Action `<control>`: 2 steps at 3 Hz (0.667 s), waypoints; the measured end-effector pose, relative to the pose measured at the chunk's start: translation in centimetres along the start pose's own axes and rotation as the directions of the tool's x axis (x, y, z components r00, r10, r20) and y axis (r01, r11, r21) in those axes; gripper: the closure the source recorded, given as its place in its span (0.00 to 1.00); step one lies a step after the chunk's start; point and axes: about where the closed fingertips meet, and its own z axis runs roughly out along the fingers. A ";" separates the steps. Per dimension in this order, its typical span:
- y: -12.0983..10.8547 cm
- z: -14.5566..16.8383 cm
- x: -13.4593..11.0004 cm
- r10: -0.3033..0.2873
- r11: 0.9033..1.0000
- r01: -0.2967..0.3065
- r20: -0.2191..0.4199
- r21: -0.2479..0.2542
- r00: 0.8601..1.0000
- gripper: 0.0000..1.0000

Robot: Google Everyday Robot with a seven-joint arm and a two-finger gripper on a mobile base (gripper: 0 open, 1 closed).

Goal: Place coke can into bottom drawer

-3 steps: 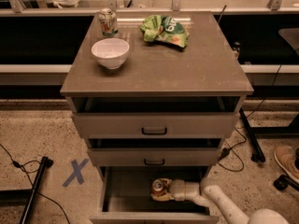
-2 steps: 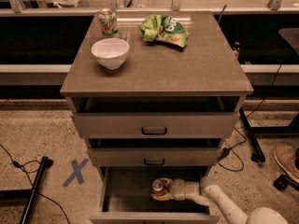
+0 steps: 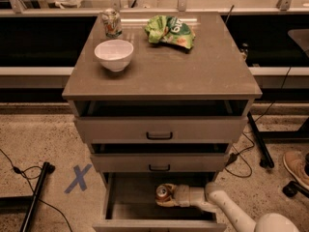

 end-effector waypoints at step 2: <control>0.2 0.4 -0.1 0.002 1.000 -0.002 0.004 -0.007 1.000 0.00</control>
Offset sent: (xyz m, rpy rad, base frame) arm -0.0009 0.0028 -0.0003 0.0024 0.0015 0.0037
